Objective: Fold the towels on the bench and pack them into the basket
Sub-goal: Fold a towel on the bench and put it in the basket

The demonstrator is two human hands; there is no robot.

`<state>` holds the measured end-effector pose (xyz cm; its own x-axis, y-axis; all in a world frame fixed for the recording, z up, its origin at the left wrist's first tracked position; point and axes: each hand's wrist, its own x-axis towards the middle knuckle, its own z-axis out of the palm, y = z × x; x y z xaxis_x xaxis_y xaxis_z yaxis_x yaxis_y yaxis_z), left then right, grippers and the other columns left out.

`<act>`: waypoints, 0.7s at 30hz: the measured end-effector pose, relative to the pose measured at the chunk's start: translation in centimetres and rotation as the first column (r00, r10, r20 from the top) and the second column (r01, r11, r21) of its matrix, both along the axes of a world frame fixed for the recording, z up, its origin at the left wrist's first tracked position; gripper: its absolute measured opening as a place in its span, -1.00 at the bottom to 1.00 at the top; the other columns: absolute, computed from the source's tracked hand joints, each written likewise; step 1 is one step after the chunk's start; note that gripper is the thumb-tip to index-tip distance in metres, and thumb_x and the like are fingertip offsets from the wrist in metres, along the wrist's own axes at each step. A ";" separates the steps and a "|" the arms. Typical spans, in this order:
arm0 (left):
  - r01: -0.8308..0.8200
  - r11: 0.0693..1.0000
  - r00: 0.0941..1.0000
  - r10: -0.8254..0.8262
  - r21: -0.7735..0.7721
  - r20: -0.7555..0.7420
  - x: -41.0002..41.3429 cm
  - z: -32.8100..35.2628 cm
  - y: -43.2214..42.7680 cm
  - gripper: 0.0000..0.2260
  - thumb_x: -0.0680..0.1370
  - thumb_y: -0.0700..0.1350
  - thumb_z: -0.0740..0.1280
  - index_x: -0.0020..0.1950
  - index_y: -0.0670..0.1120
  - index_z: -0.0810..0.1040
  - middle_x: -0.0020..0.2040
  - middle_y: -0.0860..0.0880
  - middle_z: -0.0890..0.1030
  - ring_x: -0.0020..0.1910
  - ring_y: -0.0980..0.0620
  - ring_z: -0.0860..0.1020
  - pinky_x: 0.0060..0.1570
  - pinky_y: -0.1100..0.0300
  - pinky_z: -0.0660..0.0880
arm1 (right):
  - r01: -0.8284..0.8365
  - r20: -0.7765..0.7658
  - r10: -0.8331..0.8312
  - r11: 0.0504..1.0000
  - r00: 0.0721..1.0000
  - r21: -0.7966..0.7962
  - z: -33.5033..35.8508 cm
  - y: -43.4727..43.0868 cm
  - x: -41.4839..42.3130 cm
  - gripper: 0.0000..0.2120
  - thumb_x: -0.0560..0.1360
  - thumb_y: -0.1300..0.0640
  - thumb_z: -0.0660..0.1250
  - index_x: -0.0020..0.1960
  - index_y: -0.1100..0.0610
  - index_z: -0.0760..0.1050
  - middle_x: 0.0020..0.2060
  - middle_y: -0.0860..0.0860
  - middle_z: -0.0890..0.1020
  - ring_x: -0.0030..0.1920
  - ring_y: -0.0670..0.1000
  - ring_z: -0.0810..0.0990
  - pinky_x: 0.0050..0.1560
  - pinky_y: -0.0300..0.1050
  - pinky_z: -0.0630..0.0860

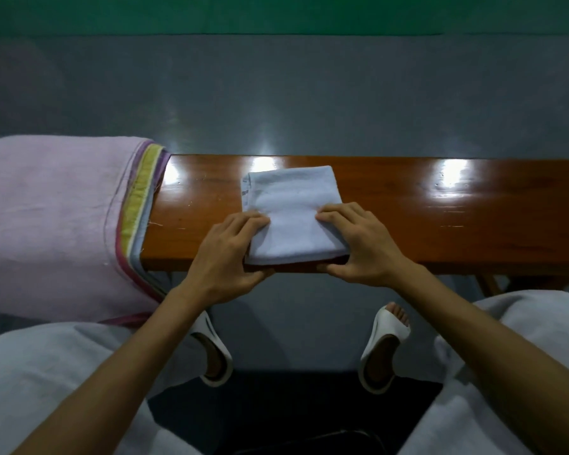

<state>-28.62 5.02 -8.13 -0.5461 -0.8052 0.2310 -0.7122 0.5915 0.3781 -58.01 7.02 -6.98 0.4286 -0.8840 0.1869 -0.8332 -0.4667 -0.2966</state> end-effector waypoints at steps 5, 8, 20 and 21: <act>0.019 1.000 0.997 -0.020 -0.010 -0.070 0.8 0.6 0.7 -0.38 0.38 -0.08 0.61 0.39 -0.01 0.47 0.37 -0.03 0.51 0.35 -0.05 0.47 0.18 0.02 0.60 | -0.036 0.039 0.036 0.999 0.999 0.006 0.1 0.6 -0.5 -0.29 0.30 -0.08 0.59 0.36 0.09 0.44 0.30 0.04 0.53 0.22 0.05 0.48 0.10 -0.01 0.58; -0.001 1.000 0.987 0.004 0.014 -0.161 1.3 0.6 0.6 -0.56 0.44 -0.23 0.54 0.27 0.01 0.56 0.24 0.02 0.59 0.23 0.00 0.55 0.05 0.04 0.64 | -0.037 0.116 0.034 0.999 0.993 0.030 0.6 0.8 -0.7 -0.43 0.32 -0.01 0.53 0.28 0.08 0.50 0.15 0.04 0.60 0.07 0.02 0.53 -0.04 -0.09 0.58; -0.094 0.925 0.825 0.279 0.368 -0.492 -1.0 1.9 -1.3 -0.75 0.69 0.12 0.25 0.35 0.13 0.50 0.13 0.10 0.62 0.06 0.08 0.61 -0.09 -0.09 0.67 | 0.006 0.597 -0.224 0.939 0.770 0.345 3.4 -2.0 -0.8 -0.78 0.65 0.15 0.32 0.23 0.21 0.61 0.00 0.07 0.68 -0.03 -0.01 0.67 -0.15 -0.17 0.63; -0.123 0.913 0.810 0.318 0.389 -0.492 -1.4 1.9 -1.6 -0.77 0.69 0.13 0.24 0.32 0.15 0.50 0.13 0.10 0.61 0.07 0.08 0.60 -0.07 -0.10 0.67 | 0.025 0.614 -0.269 0.926 0.742 0.376 3.5 -2.3 -0.7 -0.76 0.66 0.13 0.30 0.25 0.20 0.61 0.01 0.07 0.69 -0.03 -0.03 0.68 -0.18 -0.20 0.61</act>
<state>-30.06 3.40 -6.19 -0.2115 -0.9680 0.1353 -0.4332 0.2169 0.8748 -58.68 4.76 -3.44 0.1707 -0.9834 0.0609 -0.4314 -0.1301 -0.8927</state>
